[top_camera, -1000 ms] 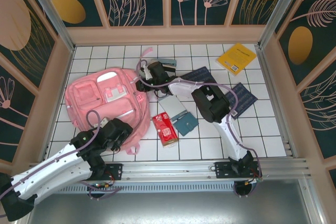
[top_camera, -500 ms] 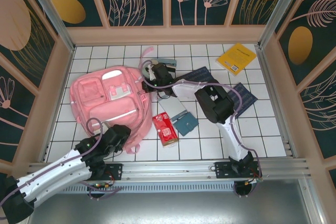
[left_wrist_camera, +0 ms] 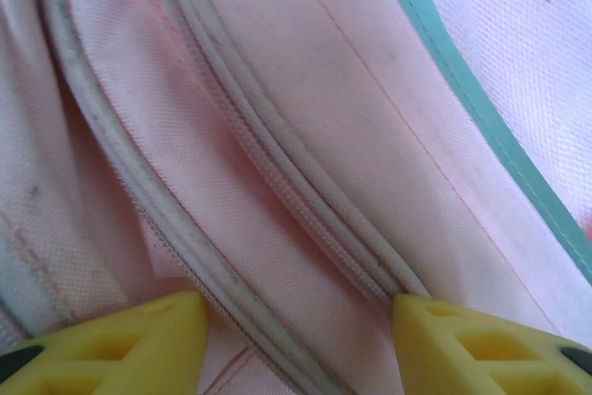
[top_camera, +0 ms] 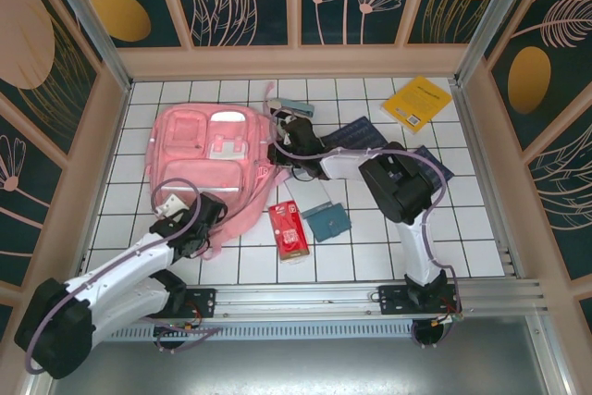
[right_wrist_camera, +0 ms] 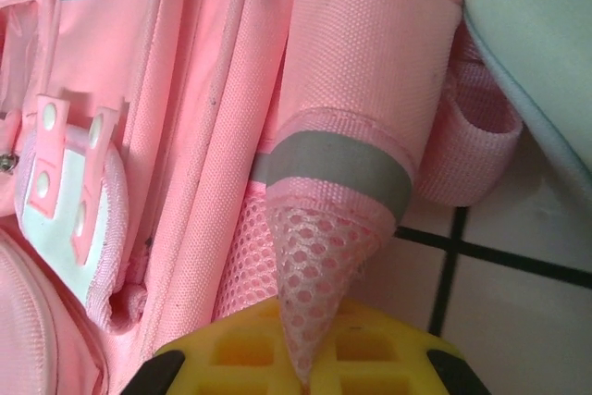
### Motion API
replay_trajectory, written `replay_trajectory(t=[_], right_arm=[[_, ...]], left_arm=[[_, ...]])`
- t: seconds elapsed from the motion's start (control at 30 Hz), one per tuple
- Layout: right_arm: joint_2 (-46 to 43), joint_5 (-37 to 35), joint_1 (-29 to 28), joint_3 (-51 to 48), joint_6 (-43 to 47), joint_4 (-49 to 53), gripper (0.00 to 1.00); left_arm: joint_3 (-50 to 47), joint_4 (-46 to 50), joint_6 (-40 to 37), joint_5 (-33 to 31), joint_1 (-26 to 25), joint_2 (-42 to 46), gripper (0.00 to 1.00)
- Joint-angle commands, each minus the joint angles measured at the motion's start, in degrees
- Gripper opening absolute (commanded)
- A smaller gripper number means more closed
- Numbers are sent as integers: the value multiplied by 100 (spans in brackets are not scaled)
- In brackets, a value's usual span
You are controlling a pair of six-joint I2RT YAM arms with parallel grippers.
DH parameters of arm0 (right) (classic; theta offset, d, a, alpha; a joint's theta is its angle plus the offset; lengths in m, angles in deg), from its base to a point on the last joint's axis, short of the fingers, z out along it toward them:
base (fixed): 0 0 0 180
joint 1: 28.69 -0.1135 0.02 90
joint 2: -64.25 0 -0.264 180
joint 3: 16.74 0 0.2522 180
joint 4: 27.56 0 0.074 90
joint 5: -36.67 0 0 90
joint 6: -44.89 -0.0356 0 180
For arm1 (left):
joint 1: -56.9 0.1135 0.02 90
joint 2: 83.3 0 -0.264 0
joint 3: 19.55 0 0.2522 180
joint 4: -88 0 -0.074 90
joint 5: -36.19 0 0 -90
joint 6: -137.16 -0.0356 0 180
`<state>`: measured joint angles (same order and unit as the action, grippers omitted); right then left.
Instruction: Pack books, pencil case, and school supplies into a backpack
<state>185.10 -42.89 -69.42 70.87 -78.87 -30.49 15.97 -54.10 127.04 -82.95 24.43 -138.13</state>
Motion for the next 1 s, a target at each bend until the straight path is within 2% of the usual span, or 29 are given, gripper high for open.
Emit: replay_trajectory(t=[0.0, 0.13, 0.3, 0.33, 0.4, 0.47, 0.63, 0.77, 0.97], right_arm=[[-492, -149, 57, -332, -295, -153, 0], [-641, -51, -28, -419, -236, -167, 0], [-635, 233, -128, -203, 28, -6, 0], [-659, 304, -136, -181, 80, 14, 6], [-716, 246, -137, -129, 145, 175, 24], [-811, 63, -122, -99, 276, 385, 38], [-1178, -212, -36, -319, 639, 599, 44], [-1582, -423, -16, -754, 929, 514, 49], [-2121, -484, 47, -1426, 982, 298, 54]], left_arm=[[15, -844, -993, -185, 540, -507, 56], [442, -1213, -1604, -190, 891, -1301, 57], [1129, -1119, -2220, -459, 1111, -1894, 59], [1265, -1082, -2354, -435, 1111, -1900, 61], [1433, -1002, -2601, -339, 1111, -1830, 63], [1543, -994, -2989, -23, 1111, -1657, 65], [1471, -1233, -3842, 954, 1086, -1023, 64], [1366, -1521, -4317, 1687, 842, -685, 62], [1529, -1649, -4898, 1816, -103, -1031, 58]])
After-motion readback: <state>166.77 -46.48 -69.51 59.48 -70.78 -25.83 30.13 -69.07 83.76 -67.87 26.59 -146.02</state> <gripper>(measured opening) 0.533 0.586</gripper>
